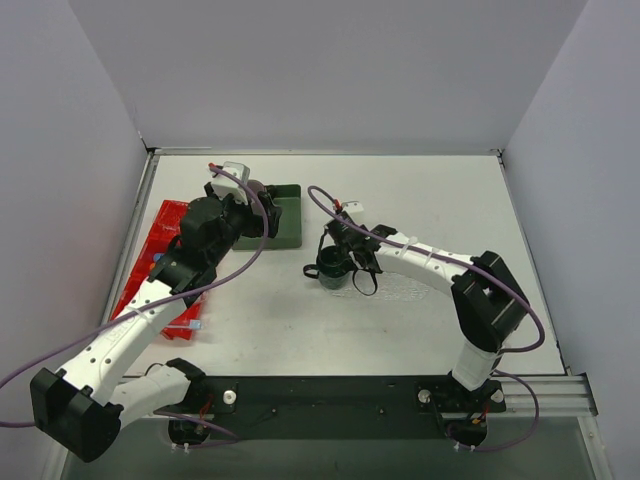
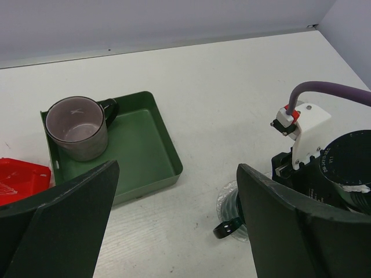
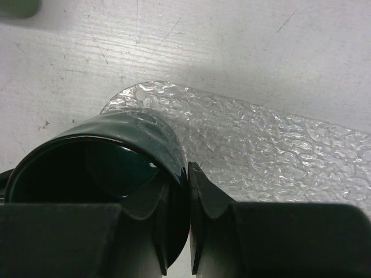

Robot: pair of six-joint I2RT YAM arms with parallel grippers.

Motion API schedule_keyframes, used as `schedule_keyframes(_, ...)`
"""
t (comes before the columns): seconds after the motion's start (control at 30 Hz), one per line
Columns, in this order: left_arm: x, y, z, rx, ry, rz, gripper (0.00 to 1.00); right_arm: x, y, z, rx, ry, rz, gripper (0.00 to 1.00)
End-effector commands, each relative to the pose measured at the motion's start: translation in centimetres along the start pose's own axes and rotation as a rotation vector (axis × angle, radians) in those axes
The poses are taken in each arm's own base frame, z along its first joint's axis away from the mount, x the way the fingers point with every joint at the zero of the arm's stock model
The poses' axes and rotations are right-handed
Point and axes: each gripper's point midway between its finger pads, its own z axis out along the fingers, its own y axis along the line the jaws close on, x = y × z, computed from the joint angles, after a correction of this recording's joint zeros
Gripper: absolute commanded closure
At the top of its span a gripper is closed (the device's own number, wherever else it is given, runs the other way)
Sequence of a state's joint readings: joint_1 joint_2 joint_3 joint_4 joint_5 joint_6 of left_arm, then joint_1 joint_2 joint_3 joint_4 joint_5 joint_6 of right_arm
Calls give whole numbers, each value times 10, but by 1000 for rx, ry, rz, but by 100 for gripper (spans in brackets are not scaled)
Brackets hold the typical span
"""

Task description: Prepare toiletry sets of a toothbrush and toothpaste on the tray

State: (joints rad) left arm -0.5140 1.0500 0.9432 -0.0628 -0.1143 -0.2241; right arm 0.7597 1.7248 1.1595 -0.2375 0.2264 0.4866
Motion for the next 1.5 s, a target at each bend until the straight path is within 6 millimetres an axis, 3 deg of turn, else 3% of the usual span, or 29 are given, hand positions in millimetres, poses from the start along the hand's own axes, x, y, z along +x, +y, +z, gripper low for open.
schedule_keyframes(0.0,-14,-6,2,29,-44,-2,7,-21,3,-1,3,-70,58,100)
schedule_keyframes(1.47,-9,-6,6,28,-24,-2,7,-1,-6,5,111,-40,86,100)
